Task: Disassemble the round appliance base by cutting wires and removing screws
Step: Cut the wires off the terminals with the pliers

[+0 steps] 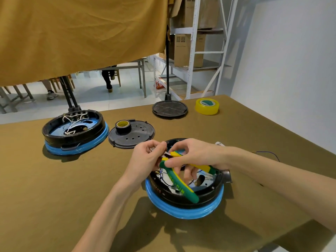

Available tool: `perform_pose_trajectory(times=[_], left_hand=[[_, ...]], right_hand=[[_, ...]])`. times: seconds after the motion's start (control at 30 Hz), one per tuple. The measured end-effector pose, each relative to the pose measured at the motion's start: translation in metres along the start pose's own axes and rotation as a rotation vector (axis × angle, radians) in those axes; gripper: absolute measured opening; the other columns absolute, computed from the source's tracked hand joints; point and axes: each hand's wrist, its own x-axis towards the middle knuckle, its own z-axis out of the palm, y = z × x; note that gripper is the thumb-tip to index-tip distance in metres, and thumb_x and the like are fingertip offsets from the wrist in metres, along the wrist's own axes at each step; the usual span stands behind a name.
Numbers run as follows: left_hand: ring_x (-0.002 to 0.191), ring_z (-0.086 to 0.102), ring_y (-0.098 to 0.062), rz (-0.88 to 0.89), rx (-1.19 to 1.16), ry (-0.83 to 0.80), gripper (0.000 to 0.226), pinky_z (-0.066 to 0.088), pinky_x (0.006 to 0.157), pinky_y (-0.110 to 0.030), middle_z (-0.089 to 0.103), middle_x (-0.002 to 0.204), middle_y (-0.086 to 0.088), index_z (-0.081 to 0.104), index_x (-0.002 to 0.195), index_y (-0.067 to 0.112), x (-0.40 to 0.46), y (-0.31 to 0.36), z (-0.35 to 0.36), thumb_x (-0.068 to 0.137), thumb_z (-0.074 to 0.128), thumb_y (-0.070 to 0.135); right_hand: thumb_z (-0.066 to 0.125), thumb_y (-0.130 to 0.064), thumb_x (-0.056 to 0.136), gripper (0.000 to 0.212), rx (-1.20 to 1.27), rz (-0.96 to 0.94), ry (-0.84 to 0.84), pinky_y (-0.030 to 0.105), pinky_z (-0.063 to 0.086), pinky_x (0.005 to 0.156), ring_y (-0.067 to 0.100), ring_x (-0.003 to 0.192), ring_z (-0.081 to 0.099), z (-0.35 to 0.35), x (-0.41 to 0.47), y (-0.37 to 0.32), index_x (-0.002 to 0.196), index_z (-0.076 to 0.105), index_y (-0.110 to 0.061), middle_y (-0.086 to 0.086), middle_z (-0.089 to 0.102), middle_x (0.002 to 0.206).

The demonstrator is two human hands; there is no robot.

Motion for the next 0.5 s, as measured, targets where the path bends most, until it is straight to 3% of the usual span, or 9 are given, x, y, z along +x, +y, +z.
perform_pose_trajectory(times=[0.1, 0.17, 0.27, 0.37, 0.43, 0.5], left_hand=[[0.047, 0.052, -0.007, -0.013, -0.022, 0.083, 0.028, 0.044, 0.047, -0.018, 0.06, 0.053, 0.002, 0.067, 0.082, 0.012, 0.001, -0.006, 0.0, 0.102, 0.061, 0.031], [0.047, 0.056, -0.007, 0.004, -0.029, 0.126, 0.027, 0.046, 0.047, -0.017, 0.064, 0.054, 0.0, 0.067, 0.087, 0.01, 0.0, -0.008, 0.004, 0.102, 0.061, 0.031], [0.058, 0.064, -0.011, 0.148, 0.099, 0.248, 0.026, 0.053, 0.053, -0.021, 0.069, 0.066, -0.002, 0.067, 0.089, 0.015, -0.003, -0.015, 0.005, 0.103, 0.059, 0.035], [0.076, 0.061, -0.001, 0.161, 0.171, 0.389, 0.023, 0.05, 0.07, -0.019, 0.067, 0.084, 0.009, 0.065, 0.095, 0.026, -0.004, -0.034, -0.005, 0.108, 0.047, 0.032], [0.101, 0.06, 0.004, 0.081, 0.147, 0.345, 0.024, 0.05, 0.089, -0.02, 0.067, 0.107, 0.013, 0.065, 0.109, 0.028, -0.003, -0.045, -0.006, 0.11, 0.04, 0.027], [0.112, 0.062, -0.001, 0.025, 0.09, 0.279, 0.028, 0.052, 0.091, -0.018, 0.067, 0.117, 0.01, 0.064, 0.123, 0.023, -0.003, -0.054, -0.002, 0.111, 0.039, 0.024]], right_hand=[[0.069, -0.083, 0.066, 0.082, -0.604, -0.027, 0.301, 0.033, 0.06, 0.074, 0.007, 0.088, 0.066, 0.013, -0.008, -0.004, 0.124, 0.047, -0.029, -0.013, 0.065, 0.105], [0.067, -0.077, 0.071, 0.073, -0.929, -0.093, 0.421, 0.037, 0.056, 0.077, 0.013, 0.09, 0.058, 0.021, -0.007, 0.001, 0.12, 0.047, -0.026, -0.01, 0.058, 0.103], [0.068, -0.057, 0.082, 0.051, -0.964, -0.103, 0.428, 0.04, 0.051, 0.077, 0.021, 0.091, 0.054, 0.017, -0.006, 0.001, 0.113, 0.052, -0.021, -0.002, 0.054, 0.1], [0.068, -0.055, 0.083, 0.05, -0.989, -0.028, 0.338, 0.041, 0.05, 0.075, 0.024, 0.089, 0.055, 0.007, -0.01, 0.001, 0.113, 0.055, -0.017, 0.0, 0.052, 0.098], [0.069, -0.055, 0.081, 0.057, -1.033, 0.008, 0.294, 0.044, 0.054, 0.079, 0.024, 0.094, 0.057, 0.004, -0.01, 0.001, 0.119, 0.056, -0.015, 0.003, 0.056, 0.104], [0.071, -0.056, 0.079, 0.063, -1.05, 0.026, 0.267, 0.046, 0.057, 0.08, 0.027, 0.097, 0.062, 0.005, -0.009, 0.0, 0.124, 0.057, -0.013, 0.006, 0.063, 0.111]])
